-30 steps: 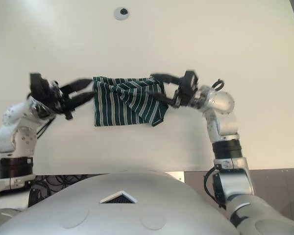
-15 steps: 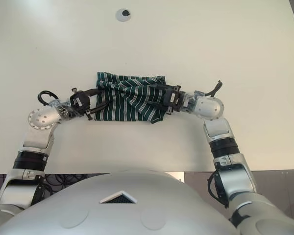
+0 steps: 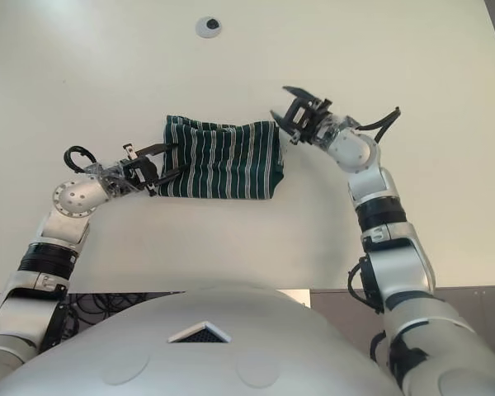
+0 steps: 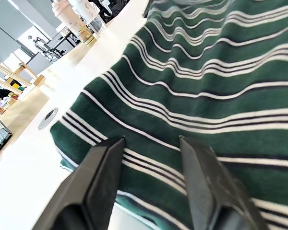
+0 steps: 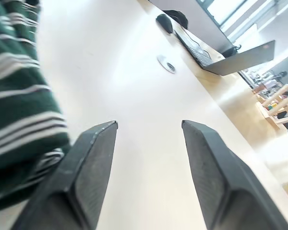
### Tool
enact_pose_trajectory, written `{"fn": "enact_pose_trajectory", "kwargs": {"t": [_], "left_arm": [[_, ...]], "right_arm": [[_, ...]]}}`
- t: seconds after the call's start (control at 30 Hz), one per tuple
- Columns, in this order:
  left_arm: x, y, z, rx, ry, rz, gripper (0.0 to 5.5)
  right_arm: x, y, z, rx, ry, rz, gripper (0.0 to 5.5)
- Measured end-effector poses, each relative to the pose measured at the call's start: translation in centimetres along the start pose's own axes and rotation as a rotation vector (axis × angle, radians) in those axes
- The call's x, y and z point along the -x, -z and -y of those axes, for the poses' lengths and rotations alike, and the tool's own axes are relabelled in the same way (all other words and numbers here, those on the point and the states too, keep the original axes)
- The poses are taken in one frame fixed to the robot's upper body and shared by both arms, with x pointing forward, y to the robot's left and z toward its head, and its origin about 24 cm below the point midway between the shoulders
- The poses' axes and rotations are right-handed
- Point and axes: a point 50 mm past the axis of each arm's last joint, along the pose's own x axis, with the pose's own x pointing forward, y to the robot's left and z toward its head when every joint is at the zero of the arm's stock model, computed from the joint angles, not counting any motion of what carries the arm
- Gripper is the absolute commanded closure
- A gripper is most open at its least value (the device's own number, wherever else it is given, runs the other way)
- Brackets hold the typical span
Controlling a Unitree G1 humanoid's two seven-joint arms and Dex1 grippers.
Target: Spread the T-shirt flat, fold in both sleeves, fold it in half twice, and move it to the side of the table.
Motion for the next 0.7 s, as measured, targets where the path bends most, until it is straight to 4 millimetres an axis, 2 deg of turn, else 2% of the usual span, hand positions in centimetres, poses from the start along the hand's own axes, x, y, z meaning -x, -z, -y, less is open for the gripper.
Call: {"fn": "enact_pose_trajectory", "kwargs": {"t": [0.2,0.3,0.37,0.43,0.5,0.6,0.7], "left_arm": [[0.1,0.0,0.0,0.013,-0.005,0.004,3.46],[0.1,-0.1,0.0,0.056,-0.018,0.011,3.46],[0.2,-0.1,0.0,0.146,-0.037,0.026,3.46],[0.3,-0.2,0.0,0.244,-0.060,0.056,3.46],[0.5,-0.2,0.0,0.366,-0.094,0.094,3.46],[0.9,-1.1,-0.9,0.445,-0.151,0.197,3.46],[1.7,-2.3,-2.0,0.501,-0.220,0.317,3.46]], "right_arm": [[0.1,0.1,0.3,-0.010,0.047,0.024,3.04],[0.2,-1.2,0.8,-0.015,0.063,0.124,3.04],[0.7,-3.4,1.0,-0.016,0.065,0.298,3.04],[1.2,-4.5,0.0,-0.022,0.006,0.393,3.04],[1.2,-5.2,-1.9,-0.039,-0.073,0.441,3.04],[0.1,-6.3,-5.3,-0.091,-0.168,0.488,3.04],[-1.1,-7.2,-7.7,-0.107,-0.235,0.505,3.04]]}}
